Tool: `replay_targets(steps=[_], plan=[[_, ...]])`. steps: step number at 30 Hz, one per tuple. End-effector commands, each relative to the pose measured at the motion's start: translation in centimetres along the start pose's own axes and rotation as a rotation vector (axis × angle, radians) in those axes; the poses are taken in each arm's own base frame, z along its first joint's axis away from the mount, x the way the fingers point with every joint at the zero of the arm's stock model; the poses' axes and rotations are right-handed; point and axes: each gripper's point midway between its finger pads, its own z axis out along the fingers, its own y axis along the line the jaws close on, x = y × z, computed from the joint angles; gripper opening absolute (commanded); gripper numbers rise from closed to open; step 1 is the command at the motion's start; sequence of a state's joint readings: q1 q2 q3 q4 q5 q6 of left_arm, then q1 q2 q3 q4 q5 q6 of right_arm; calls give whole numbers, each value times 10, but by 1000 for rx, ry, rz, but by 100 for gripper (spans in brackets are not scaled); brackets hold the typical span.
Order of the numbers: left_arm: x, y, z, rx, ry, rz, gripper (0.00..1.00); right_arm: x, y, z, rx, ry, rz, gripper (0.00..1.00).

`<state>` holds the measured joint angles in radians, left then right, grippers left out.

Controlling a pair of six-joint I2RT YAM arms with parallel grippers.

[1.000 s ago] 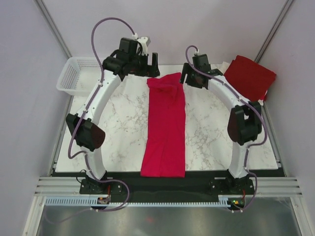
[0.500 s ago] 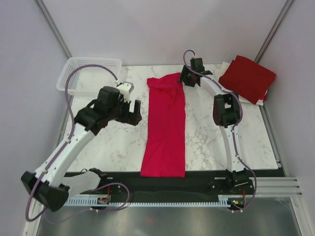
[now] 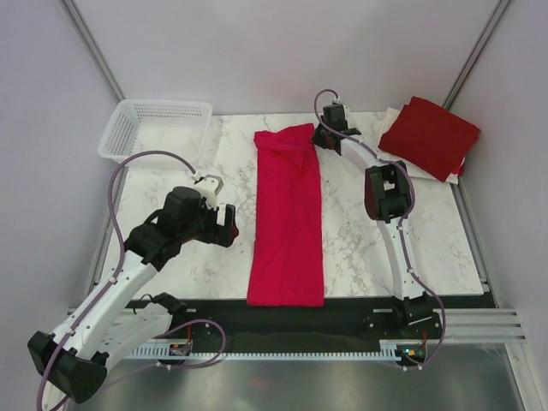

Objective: Fold and stack the t-shirts
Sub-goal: Fold the tshirt

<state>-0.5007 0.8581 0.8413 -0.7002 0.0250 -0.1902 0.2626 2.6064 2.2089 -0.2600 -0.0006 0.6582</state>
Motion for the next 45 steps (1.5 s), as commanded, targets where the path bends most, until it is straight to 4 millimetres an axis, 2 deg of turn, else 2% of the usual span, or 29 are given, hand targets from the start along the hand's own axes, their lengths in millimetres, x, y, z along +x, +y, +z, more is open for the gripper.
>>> replay_targets(steps=[1, 5, 10, 12, 13, 17, 18, 20, 21, 22, 23, 24, 25, 27, 28, 29, 30, 32, 33, 34, 35, 36, 37, 38, 39, 40, 42, 43, 45], plan=[[-17, 0, 1, -8, -73, -27, 100, -31, -31, 7, 182, -171, 55, 0], [-7, 1, 8, -14, -35, -27, 100, -48, -35, 13, 217, -257, 98, 0], [-2, 3, 13, -19, -12, -27, 100, -46, -15, 39, 94, -248, 83, 0], [2, 3, 15, -22, 3, -27, 100, -44, 5, 44, -19, -233, 65, 9], [5, 4, 18, -26, 14, -28, 100, -41, 9, 45, -48, -223, 57, 21], [23, 8, 25, -35, 63, -28, 100, -40, 21, 37, -106, -198, 19, 57], [36, 10, 29, -41, 95, -28, 100, -49, 28, 27, -122, -211, -10, 72], [50, 13, 33, -49, 130, -29, 100, -52, 21, 18, -92, -200, -35, 84], [65, 16, 36, -56, 164, -29, 100, -71, 31, 0, -98, -229, -54, 90], [27, -12, 49, 93, 3, -46, 100, -69, 16, -5, -53, -218, -61, 92], [27, -26, 51, 100, 21, -384, 99, -75, 12, -15, -28, -223, -68, 94], [36, -26, 55, 102, 33, -399, 99, -104, 23, -48, -30, -276, -66, 95], [35, -28, 58, 115, 18, -409, 99, -88, -5, -51, 38, -239, -61, 96], [46, -28, 65, 119, 26, -442, 98, -95, -21, -80, 91, -260, -43, 97], [50, -28, 68, 124, 31, -452, 98, -91, -34, -109, 126, -256, -34, 97], [47, -31, 71, 142, 10, -467, 96, -88, -42, -123, 152, -257, -27, 98], [59, -31, 76, 146, 38, -477, 95, -74, -53, -150, 169, -235, -21, 97], [58, -37, 80, 184, 26, -499, 90, -56, -66, -175, 187, -209, -12, 98], [67, -39, 84, 190, 50, -509, 89, -58, -57, -203, 153, -225, -3, 98], [71, -43, 86, 208, 64, -514, 88, -19, -79, -207, 183, -144, 1, 98], [74, -46, 86, 215, 75, -519, 87, -1, -83, -217, 178, -107, 18, 98], [78, -48, 88, 219, 84, -520, 86, 5, -73, -239, 118, -97, 33, 97], [82, -49, 89, 218, 96, -520, 86, 48, -91, -244, 139, -16, 35, 97], [86, -52, 89, 223, 107, -516, 85, 65, -94, -253, 129, 12, 40, 97], [91, -53, 89, 223, 118, -517, 84, 72, -86, -271, 87, 6, 38, 97], [95, -54, 90, 225, 131, -519, 84, 114, -94, -278, 93, 91, 17, 96], [107, -57, 90, 224, 158, -522, 79, 151, -94, -298, 69, 144, -4, 95], [109, -58, 90, 226, 163, -521, 78, 178, -87, -308, 56, 196, -54, 94], [118, -62, 92, 233, 185, -523, 75, 210, -99, -323, 84, 244, -64, 93]])
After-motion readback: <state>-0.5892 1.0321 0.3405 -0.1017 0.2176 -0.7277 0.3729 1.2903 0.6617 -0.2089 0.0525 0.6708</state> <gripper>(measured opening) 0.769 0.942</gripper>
